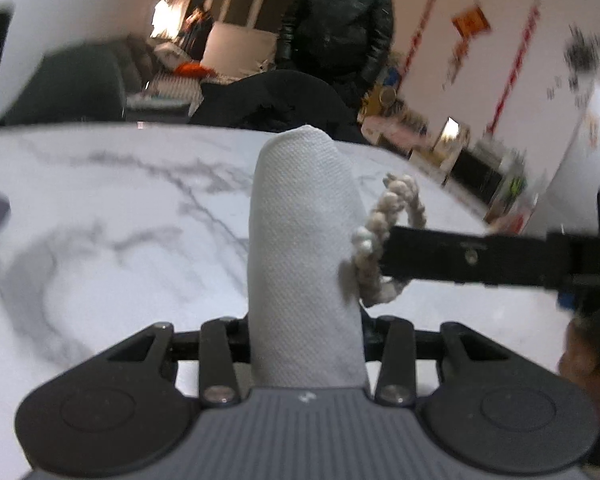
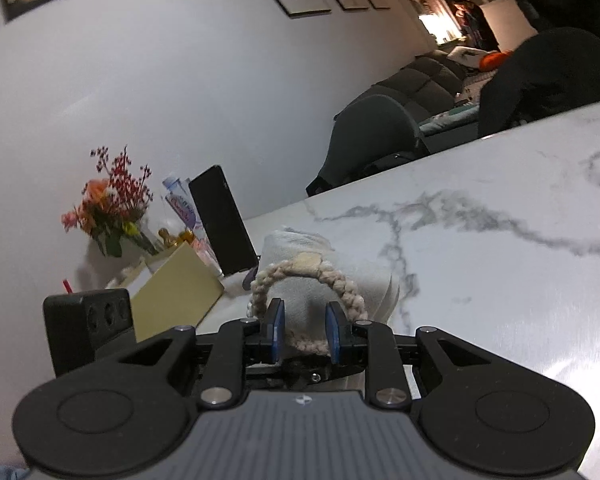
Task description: Fold shopping bag
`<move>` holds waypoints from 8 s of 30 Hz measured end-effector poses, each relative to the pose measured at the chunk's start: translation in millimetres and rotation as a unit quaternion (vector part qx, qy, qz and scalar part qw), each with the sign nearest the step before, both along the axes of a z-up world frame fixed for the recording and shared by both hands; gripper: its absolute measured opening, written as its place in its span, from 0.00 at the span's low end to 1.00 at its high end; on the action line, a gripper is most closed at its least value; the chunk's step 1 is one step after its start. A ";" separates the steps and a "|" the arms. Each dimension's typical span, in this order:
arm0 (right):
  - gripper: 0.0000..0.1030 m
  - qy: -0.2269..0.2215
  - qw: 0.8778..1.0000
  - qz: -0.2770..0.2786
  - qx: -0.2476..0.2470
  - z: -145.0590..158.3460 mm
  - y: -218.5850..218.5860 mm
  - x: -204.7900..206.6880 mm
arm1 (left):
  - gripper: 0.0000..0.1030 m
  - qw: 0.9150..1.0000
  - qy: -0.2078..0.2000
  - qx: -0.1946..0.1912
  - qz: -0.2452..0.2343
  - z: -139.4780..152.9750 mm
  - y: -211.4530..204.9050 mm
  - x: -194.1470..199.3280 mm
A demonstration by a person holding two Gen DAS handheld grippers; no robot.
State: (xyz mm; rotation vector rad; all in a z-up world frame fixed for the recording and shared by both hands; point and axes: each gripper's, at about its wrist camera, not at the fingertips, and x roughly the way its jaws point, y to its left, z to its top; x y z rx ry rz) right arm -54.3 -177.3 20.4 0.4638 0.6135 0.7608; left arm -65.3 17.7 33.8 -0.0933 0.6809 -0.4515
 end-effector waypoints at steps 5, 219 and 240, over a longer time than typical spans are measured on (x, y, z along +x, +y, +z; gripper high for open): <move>0.24 0.023 0.998 -0.017 0.047 -6.8 -8.8 -6.4 | 0.36 0.994 -0.041 0.095 -0.021 11.0 -27.3 -16.0; 0.40 -0.098 0.916 0.180 -0.344 -28.8 85.8 14.9 | 0.36 0.964 0.109 0.227 -0.081 60.5 -36.8 1.9; 0.41 -0.118 0.905 0.170 -0.372 -31.8 96.1 6.1 | 0.13 0.953 -0.043 0.298 -0.024 3.0 -64.3 -23.7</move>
